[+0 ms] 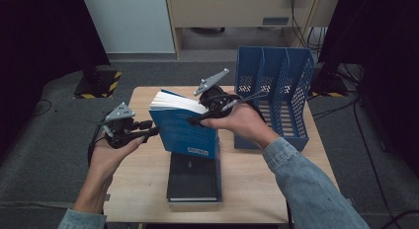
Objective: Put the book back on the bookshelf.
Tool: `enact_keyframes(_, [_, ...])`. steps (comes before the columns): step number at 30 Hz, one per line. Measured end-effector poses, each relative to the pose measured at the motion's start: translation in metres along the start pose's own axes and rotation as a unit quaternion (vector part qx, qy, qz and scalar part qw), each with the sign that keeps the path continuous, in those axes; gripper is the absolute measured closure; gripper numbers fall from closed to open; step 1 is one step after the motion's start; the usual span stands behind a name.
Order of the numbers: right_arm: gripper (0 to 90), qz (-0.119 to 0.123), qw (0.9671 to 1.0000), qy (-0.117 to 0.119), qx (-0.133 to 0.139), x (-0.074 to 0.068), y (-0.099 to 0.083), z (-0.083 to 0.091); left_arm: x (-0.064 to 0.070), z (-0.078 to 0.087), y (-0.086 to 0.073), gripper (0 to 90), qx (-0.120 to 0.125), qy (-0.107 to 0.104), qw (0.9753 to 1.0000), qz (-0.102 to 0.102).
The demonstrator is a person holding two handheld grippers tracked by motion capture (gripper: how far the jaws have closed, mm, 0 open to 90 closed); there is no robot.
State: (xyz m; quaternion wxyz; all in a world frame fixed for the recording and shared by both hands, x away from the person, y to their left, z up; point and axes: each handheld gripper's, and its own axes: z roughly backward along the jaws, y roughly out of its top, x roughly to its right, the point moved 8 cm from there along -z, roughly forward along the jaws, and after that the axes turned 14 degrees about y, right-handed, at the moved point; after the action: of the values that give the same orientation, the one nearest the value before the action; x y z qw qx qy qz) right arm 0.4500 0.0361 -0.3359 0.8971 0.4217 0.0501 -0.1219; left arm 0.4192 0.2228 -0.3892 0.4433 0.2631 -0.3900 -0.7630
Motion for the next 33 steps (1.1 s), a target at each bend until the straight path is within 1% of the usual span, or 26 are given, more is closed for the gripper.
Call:
enact_keyframes(1, [56.8,0.0,1.0,0.0,0.0,0.0,0.0,0.0,0.0,0.0,0.0,55.2,0.0,0.0,1.0,0.0])
enact_keyframes(2, [56.9,-0.001,1.0,-0.001,0.002,0.001,0.0,0.0,-0.008,-0.004,-0.017,52.3,-0.007,0.019,0.9998,0.006])
enact_keyframes(3, [56.9,-0.001,1.0,-0.001,0.002,0.001,0.0,0.0,-0.008,-0.004,-0.017,50.7,-0.007,0.019,0.9998,0.006])
enact_keyframes(4, [56.9,-0.003,1.0,-0.001,0.002,0.001,0.001,0.0,-0.012,-0.008,-0.029,50.7,-0.011,0.033,0.9993,0.012])
enact_keyframes(6, [57.2,-0.009,0.9999,-0.002,0.005,0.003,0.001,0.0,-0.02,-0.015,-0.048,45.8,-0.023,0.049,0.9984,0.018])
enact_keyframes(8, [57.4,-0.013,0.9999,-0.005,0.009,0.004,0.001,0.0,-0.029,-0.025,-0.072,44.5,-0.037,0.067,0.9966,0.032])
enact_keyframes(10, [57.5,-0.016,0.9998,-0.005,0.009,0.005,0.002,0.001,-0.041,-0.037,-0.099,44.2,-0.056,0.087,0.9934,0.05])
enact_keyframes(11, [57.6,-0.023,0.9996,-0.007,0.011,0.006,0.002,0.001,-0.046,-0.043,-0.111,44.7,-0.072,0.093,0.9916,0.054])
enact_keyframes(12, [57.9,-0.032,0.9994,-0.011,0.013,0.009,0.003,0.0,-0.057,-0.05,-0.13,45.7,-0.099,0.11,0.9874,0.054])
enact_keyframes(13, [57.9,-0.032,0.9994,-0.011,0.013,0.009,0.003,0.0,-0.057,-0.05,-0.13,45.7,-0.099,0.11,0.9874,0.054])
enact_keyframes(15, [58.4,-0.045,0.9987,-0.017,0.014,0.012,0.005,0.001,-0.069,-0.054,-0.148,45.7,-0.122,0.128,0.9825,0.059])
enact_keyframes(17, [58.8,-0.062,0.9976,-0.023,0.018,0.018,0.007,0.001,-0.073,-0.056,-0.157,45.6,-0.131,0.13,0.9809,0.062])
enact_keyframes(18, [58.9,-0.072,0.9969,-0.024,0.021,0.02,0.008,0.001,-0.073,-0.056,-0.157,45.3,-0.131,0.13,0.9809,0.062])
enact_keyframes(19, [58.9,-0.072,0.9969,-0.024,0.021,0.02,0.008,0.001,-0.073,-0.057,-0.158,45.3,-0.133,0.131,0.9805,0.061])
enact_keyframes(20, [59.2,-0.091,0.9953,-0.024,0.024,0.025,0.01,0.002,-0.073,-0.058,-0.159,44.0,-0.135,0.132,0.9799,0.065])
enact_keyframes(21, [59.2,-0.091,0.9953,-0.024,0.024,0.025,0.01,0.002,-0.073,-0.059,-0.159,44.0,-0.136,0.133,0.9797,0.063])
enact_keyframes(22, [59.5,-0.107,0.9936,-0.027,0.025,0.028,0.011,0.002,-0.073,-0.059,-0.159,42.8,-0.137,0.133,0.9796,0.062])
enact_keyframes(23, [59.5,-0.107,0.9936,-0.027,0.025,0.028,0.011,0.002,-0.073,-0.06,-0.16,42.8,-0.138,0.132,0.9797,0.06])
enact_keyframes(24, [59.5,-0.115,0.9926,-0.03,0.024,0.03,0.012,0.003,-0.072,-0.06,-0.161,42.6,-0.141,0.131,0.9797,0.056])
enact_keyframes(25, [59.7,-0.132,0.9904,-0.032,0.027,0.033,0.013,0.004,-0.071,-0.061,-0.161,41.9,-0.142,0.13,0.9796,0.055])
enact_keyframes(27, [59.8,-0.148,0.988,-0.029,0.032,0.035,0.014,0.007,-0.07,-0.063,-0.163,41.6,-0.148,0.13,0.9793,0.046])
enact_keyframes(29, [59.9,-0.153,0.9872,-0.031,0.033,0.036,0.014,0.009,-0.07,-0.064,-0.164,41.3,-0.15,0.129,0.9792,0.046])
enact_keyframes(30, [59.9,-0.16,0.986,-0.036,0.033,0.037,0.015,0.014,-0.07,-0.064,-0.166,38.7,-0.153,0.13,0.9786,0.046])
enact_keyframes(31, [59.9,-0.159,0.986,-0.04,0.031,0.037,0.015,0.016,-0.07,-0.065,-0.167,37.2,-0.155,0.131,0.9781,0.046])
enact_keyframes(32, [59.9,-0.159,0.9858,-0.048,0.027,0.038,0.015,0.02,-0.072,-0.066,-0.169,36.5,-0.158,0.135,0.977,0.046])
enact_keyframes(33, [59.9,-0.158,0.9855,-0.055,0.027,0.039,0.014,0.024,-0.072,-0.066,-0.169,35.9,-0.158,0.135,0.977,0.046])
